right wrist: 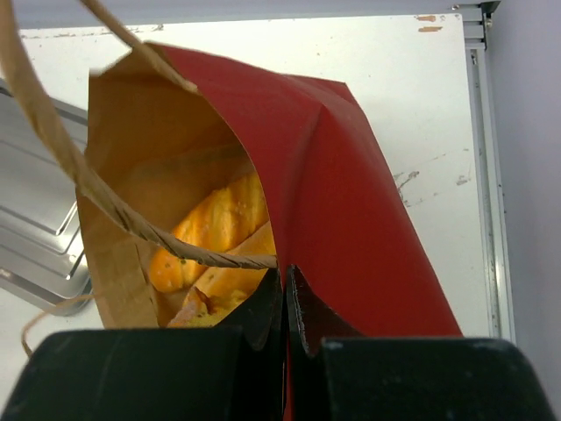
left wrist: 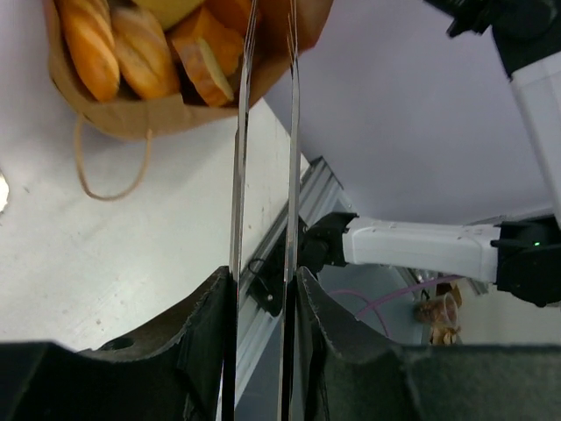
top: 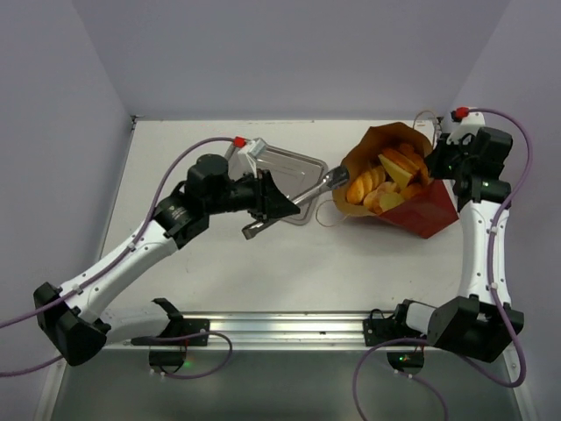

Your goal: Take the fake bread out of the paper bag

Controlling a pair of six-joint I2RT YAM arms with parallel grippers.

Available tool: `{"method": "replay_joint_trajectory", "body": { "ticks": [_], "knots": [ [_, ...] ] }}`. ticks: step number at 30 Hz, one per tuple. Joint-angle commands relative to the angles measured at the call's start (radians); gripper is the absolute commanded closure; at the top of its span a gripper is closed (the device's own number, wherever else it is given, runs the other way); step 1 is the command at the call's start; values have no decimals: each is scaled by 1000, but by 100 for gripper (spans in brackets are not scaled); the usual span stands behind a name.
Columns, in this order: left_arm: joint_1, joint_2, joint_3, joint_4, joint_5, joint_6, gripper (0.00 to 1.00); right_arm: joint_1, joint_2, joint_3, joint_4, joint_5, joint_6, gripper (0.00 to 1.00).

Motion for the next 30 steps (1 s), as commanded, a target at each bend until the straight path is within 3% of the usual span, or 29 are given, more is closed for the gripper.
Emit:
{"method": "replay_joint_trajectory", "body": {
  "ticks": [1, 7, 18, 30],
  "knots": [
    [-96, 48, 7, 50, -104, 6, 64, 6, -16, -24, 90, -46, -4, 100],
    [-227, 137, -7, 15, -189, 62, 65, 9, -32, -65, 96, -54, -10, 100],
    [-239, 352, 85, -22, -253, 170, 66, 9, -121, -194, 67, -148, -178, 100],
    [-244, 497, 135, 77, -187, 145, 65, 9, -166, -274, 81, -188, -188, 100]
  ]
}}
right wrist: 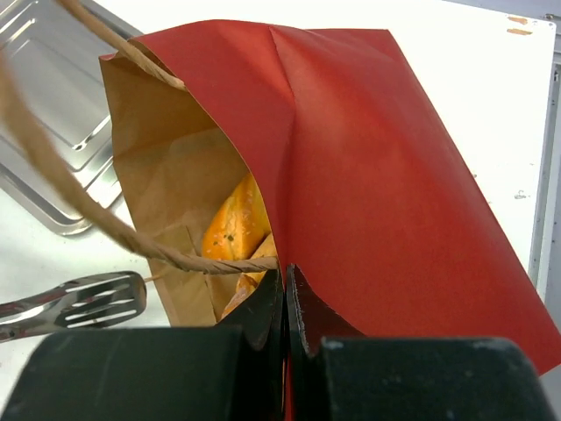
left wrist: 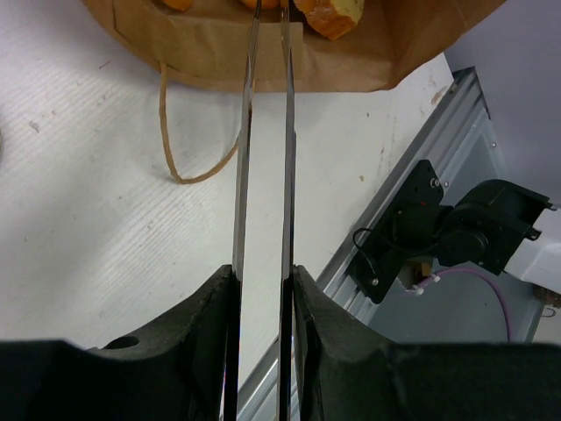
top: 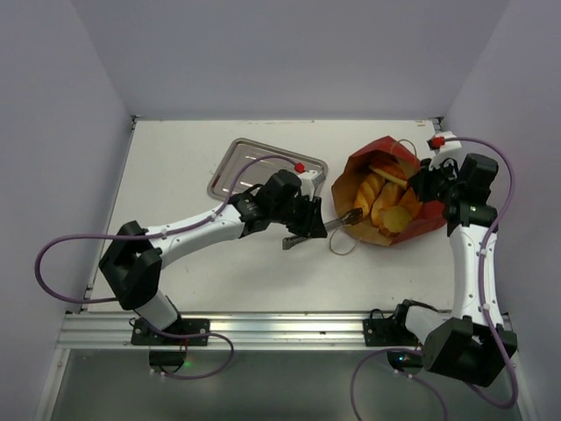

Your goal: Take the fake bread out of the paper bag

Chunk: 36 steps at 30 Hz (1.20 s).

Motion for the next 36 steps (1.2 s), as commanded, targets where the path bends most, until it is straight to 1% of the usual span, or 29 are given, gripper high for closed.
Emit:
{"method": "replay_joint_trajectory", "body": {
  "ticks": [1, 14, 22, 29, 36],
  "knots": [
    [-8, 17, 59, 96, 47, -3, 65, 1, -22, -22, 4, -22, -16, 100],
    [-8, 122, 76, 231, 171, -73, 59, 1, -45, -66, 28, -19, 2, 100],
    [-6, 185, 113, 231, 185, -107, 52, 1, -51, -74, 36, -22, 8, 100],
    [-6, 244, 162, 230, 179, -110, 50, 1, -57, -81, 41, -30, 13, 100],
    [-6, 300, 237, 170, 156, -89, 49, 1, -62, -83, 42, -31, 18, 100]
  ]
}}
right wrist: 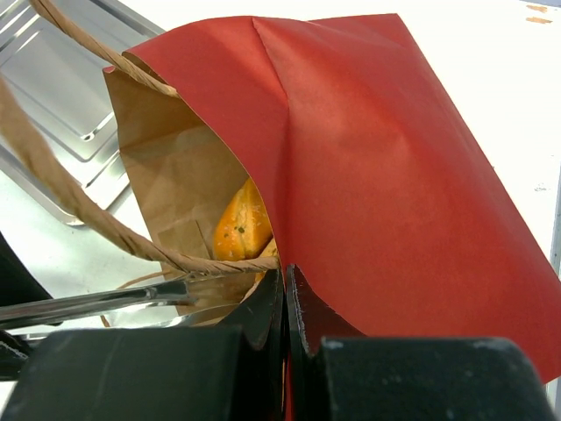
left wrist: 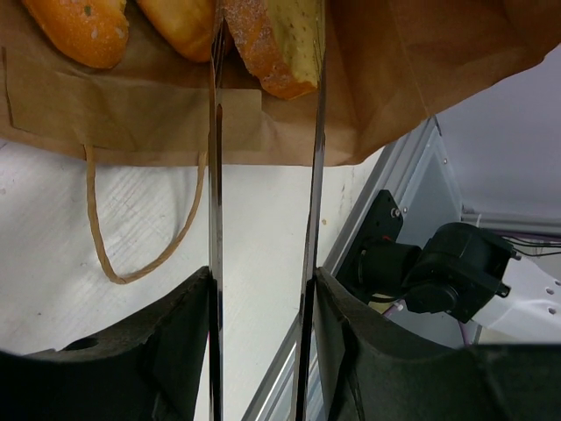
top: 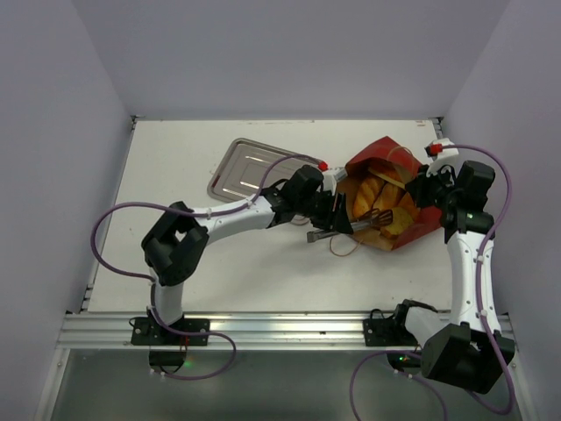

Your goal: Take the fake bread out of the paper bag

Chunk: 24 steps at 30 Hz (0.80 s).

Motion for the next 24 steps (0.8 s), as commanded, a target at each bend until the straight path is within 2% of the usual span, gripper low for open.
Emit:
{"method": "replay_joint_trajectory", "body": {
  "ticks": [1, 12, 17, 22, 24],
  "knots": [
    [-3, 16, 64, -7, 3, 2, 49, 1, -13, -9, 16, -13, 11, 100],
    [-3, 64, 116, -30, 43, 0, 50, 1, -18, -10, 22, -13, 20, 100],
    [-3, 50, 85, -26, 43, 0, 60, -1, -19, -12, 27, -14, 28, 100],
    [-3, 31, 72, -27, 41, 0, 78, 1, -22, -10, 28, -14, 34, 100],
    [-3, 24, 70, -30, 38, 2, 82, 1, -24, -10, 27, -16, 35, 100]
  ]
}}
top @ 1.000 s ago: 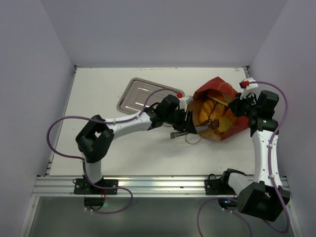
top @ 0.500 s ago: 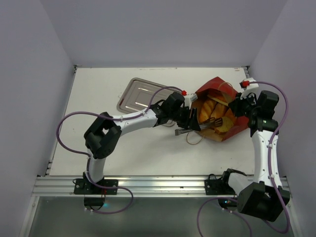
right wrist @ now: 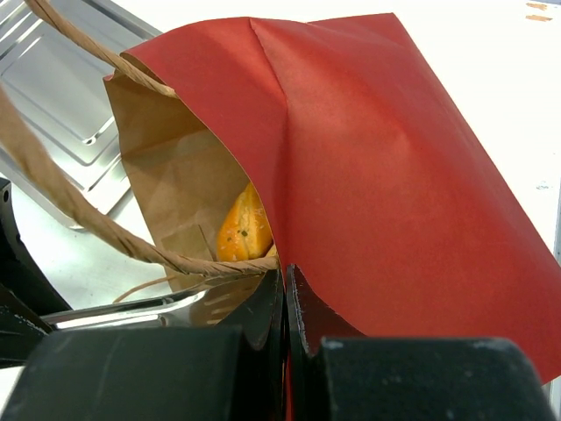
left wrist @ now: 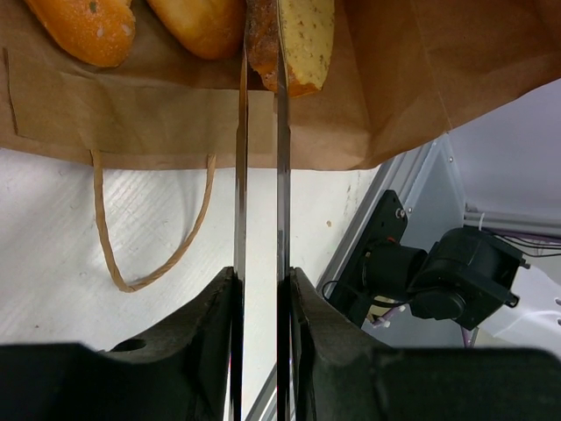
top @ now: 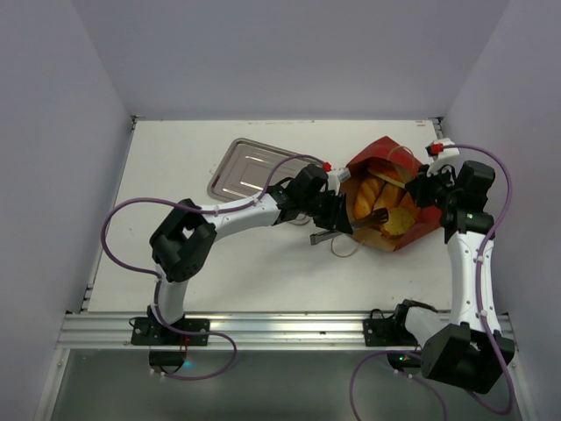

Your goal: Take the fake bread out of the paper bag

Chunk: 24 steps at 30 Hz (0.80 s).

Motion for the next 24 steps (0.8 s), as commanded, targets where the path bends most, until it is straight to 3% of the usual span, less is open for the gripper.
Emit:
{"method": "replay_joint_trajectory", "body": {
  "ticks": [1, 7, 24],
  "knots": [
    [-1, -51, 0, 13, 20, 3, 87, 1, -25, -9, 23, -15, 19, 100],
    [15, -140, -42, 9, -17, 8, 100, -1, -37, -11, 25, -6, 24, 100],
    [107, -422, -287, -7, -19, 41, 100, -1, -50, -24, 46, 8, 38, 100]
  ]
}}
